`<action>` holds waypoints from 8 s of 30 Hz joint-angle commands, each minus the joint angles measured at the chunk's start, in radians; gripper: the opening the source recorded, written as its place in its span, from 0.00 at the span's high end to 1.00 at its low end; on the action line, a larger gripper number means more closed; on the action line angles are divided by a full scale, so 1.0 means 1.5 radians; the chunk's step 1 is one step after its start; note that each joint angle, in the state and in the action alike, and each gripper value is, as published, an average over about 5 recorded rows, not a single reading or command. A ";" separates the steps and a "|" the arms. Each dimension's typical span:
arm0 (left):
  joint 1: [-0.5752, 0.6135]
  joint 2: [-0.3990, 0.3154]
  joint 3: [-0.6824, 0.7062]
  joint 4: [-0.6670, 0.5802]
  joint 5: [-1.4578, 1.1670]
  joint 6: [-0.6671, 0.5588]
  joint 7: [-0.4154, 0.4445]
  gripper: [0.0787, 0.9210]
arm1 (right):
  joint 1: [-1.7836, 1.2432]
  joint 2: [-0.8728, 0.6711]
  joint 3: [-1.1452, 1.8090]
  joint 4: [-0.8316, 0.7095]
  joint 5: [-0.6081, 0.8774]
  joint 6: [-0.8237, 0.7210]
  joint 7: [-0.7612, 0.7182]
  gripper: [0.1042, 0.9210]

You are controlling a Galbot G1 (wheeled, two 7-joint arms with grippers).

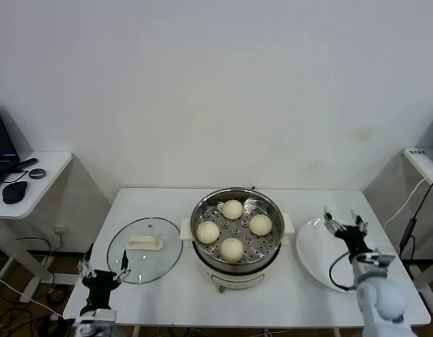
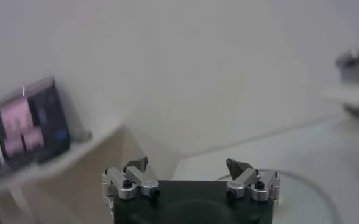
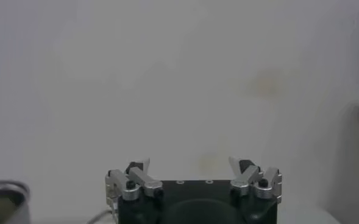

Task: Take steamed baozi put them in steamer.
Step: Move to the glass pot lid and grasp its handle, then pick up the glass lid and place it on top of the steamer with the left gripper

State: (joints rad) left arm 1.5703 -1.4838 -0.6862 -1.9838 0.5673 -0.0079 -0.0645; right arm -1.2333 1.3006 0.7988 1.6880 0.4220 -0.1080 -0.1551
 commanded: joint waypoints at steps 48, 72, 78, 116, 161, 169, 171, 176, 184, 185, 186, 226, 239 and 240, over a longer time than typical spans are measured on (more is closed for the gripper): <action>-0.261 0.144 0.167 0.367 0.552 0.081 -0.040 0.12 | -0.125 0.086 0.058 0.001 -0.028 0.035 0.020 0.12; -0.352 0.123 0.172 0.453 0.515 0.099 -0.061 0.12 | -0.132 0.093 0.051 -0.013 -0.045 0.050 0.021 0.12; -0.358 0.120 0.174 0.463 0.505 0.091 -0.065 0.12 | -0.130 0.095 0.046 -0.015 -0.049 0.051 0.022 0.12; -0.238 0.085 0.149 0.042 0.591 0.467 0.199 0.88 | -0.107 0.075 0.004 -0.020 -0.028 0.046 0.027 0.12; -0.398 -0.078 0.538 0.072 0.649 0.468 0.280 0.88 | -0.146 0.093 0.003 0.033 -0.099 0.053 0.016 0.12; -0.450 -0.080 0.558 0.142 0.599 0.467 0.252 0.88 | -0.147 0.101 0.008 0.037 -0.107 0.049 0.018 0.12; -0.457 -0.080 0.556 0.161 0.607 0.467 0.248 0.88 | -0.147 0.103 0.009 0.038 -0.108 0.049 0.018 0.12; -0.463 -0.082 0.555 0.193 0.649 0.468 0.244 0.88 | -0.144 0.108 0.010 0.036 -0.109 0.049 0.018 0.12; -0.447 -0.081 0.550 0.203 0.685 0.468 0.242 0.88 | -0.137 0.111 0.009 0.031 -0.109 0.046 0.018 0.12; -0.445 -0.081 0.550 0.201 0.689 0.468 0.243 0.88 | -0.136 0.111 0.009 0.031 -0.109 0.046 0.018 0.12; -0.443 -0.081 0.550 0.199 0.693 0.468 0.245 0.88 | -0.135 0.111 0.009 0.030 -0.109 0.046 0.018 0.12; -0.350 -0.061 0.577 0.056 0.641 0.453 0.272 0.77 | -0.141 0.107 0.009 0.040 -0.111 0.048 0.017 0.12; -0.227 0.012 0.571 -0.202 0.584 0.465 0.319 0.35 | -0.150 0.099 0.016 0.064 -0.117 0.022 0.018 0.12; -0.213 0.017 0.559 -0.221 0.571 0.465 0.312 0.32 | -0.154 0.095 0.016 0.069 -0.116 0.019 0.015 0.12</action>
State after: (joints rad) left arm 1.1017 -1.5296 0.1824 -1.9902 1.5098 0.6878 0.3815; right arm -1.4466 1.4606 0.8177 1.7588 0.2437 -0.0465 -0.1267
